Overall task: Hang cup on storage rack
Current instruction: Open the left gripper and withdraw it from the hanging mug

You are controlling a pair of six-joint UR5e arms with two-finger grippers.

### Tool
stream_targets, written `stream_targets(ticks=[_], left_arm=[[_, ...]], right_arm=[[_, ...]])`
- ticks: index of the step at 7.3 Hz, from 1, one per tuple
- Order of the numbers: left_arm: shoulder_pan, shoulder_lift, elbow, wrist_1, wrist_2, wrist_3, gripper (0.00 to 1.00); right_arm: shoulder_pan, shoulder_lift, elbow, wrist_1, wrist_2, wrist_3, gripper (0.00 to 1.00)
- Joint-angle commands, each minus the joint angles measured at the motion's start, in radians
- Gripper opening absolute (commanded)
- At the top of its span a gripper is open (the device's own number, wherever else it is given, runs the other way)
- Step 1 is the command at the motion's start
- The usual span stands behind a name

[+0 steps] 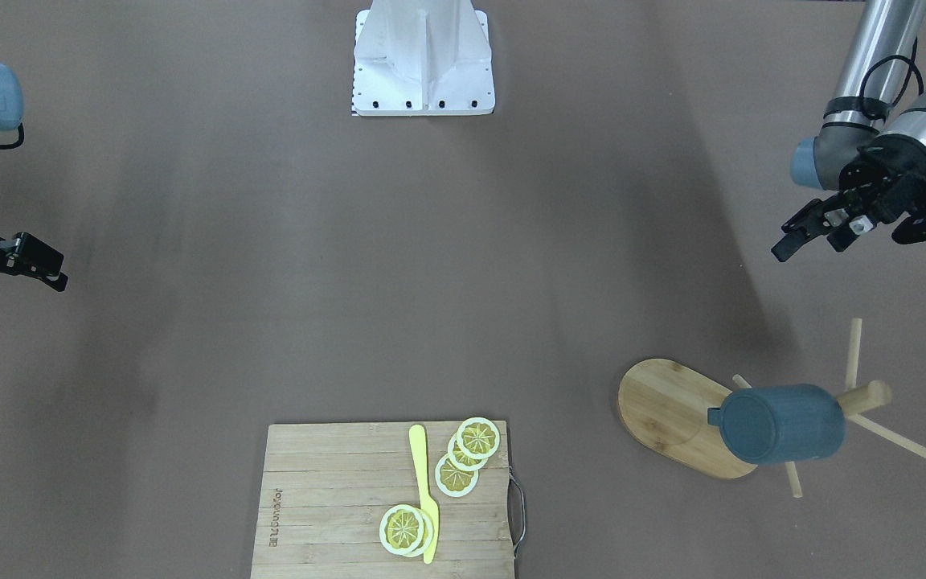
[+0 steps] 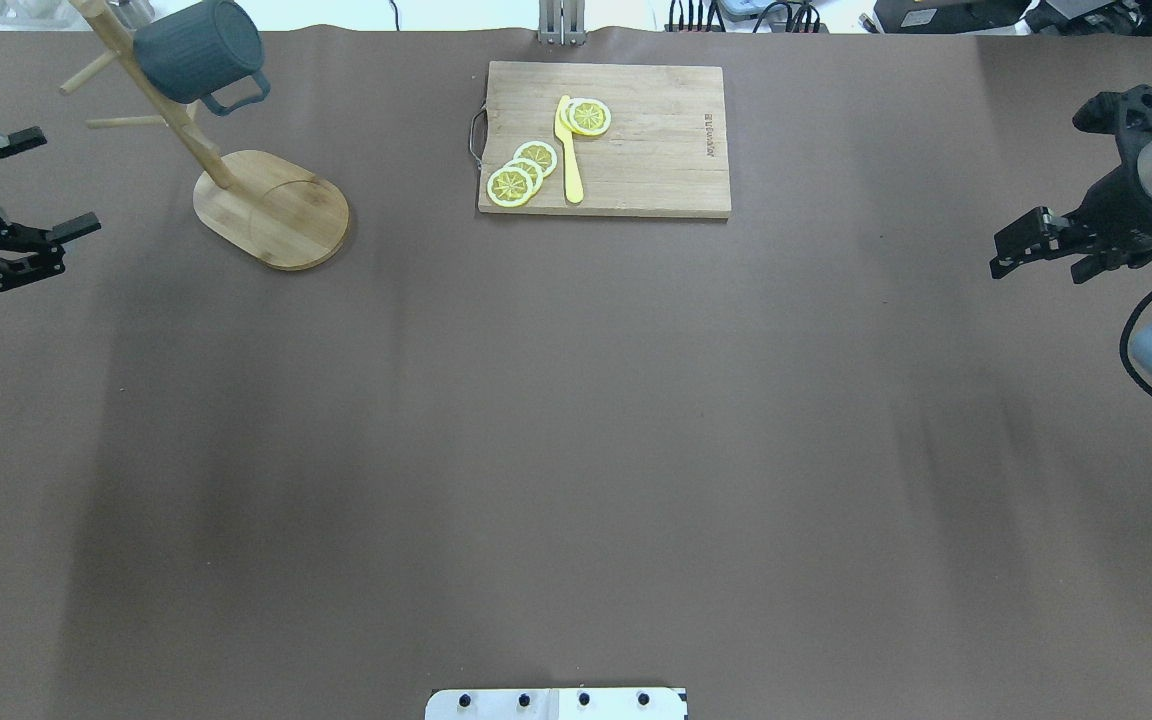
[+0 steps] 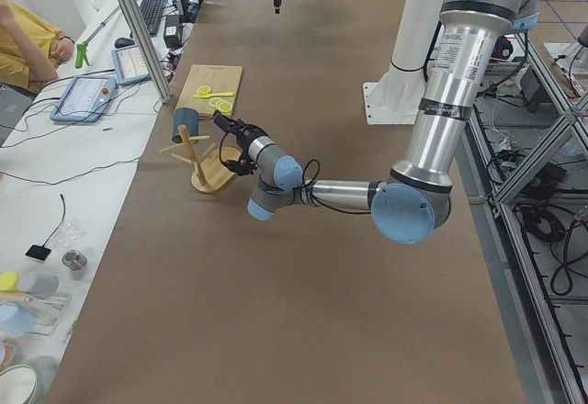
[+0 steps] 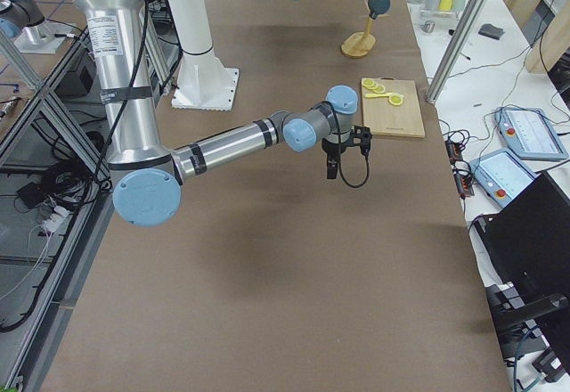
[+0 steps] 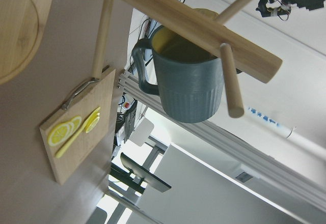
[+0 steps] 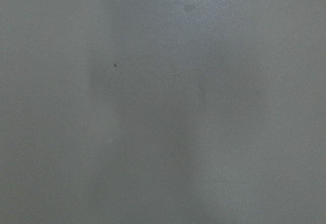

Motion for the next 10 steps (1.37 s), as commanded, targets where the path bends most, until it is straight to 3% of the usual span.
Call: stream_targets(ticks=[1, 4, 7, 10], left_arm=[[-0.029, 0.095, -0.005, 0.102, -0.025, 0.606, 0.98], [-0.153, 0.168, -0.006, 0.423, -0.033, 1.252, 0.98], [-0.27, 0.166, -0.049, 0.818, -0.071, 1.584, 0.98], [-0.462, 0.137, -0.286, 1.451, -0.463, 1.751, 0.98]], right_arm=[[0.049, -0.005, 0.001, 0.001, -0.005, -0.052, 1.0], [0.205, -0.081, -0.006, 0.0, -0.006, -0.289, 1.0], [0.328, -0.172, -0.031, -0.002, -0.008, -0.498, 1.0], [0.402, -0.232, -0.031, -0.002, -0.005, -0.589, 1.0]])
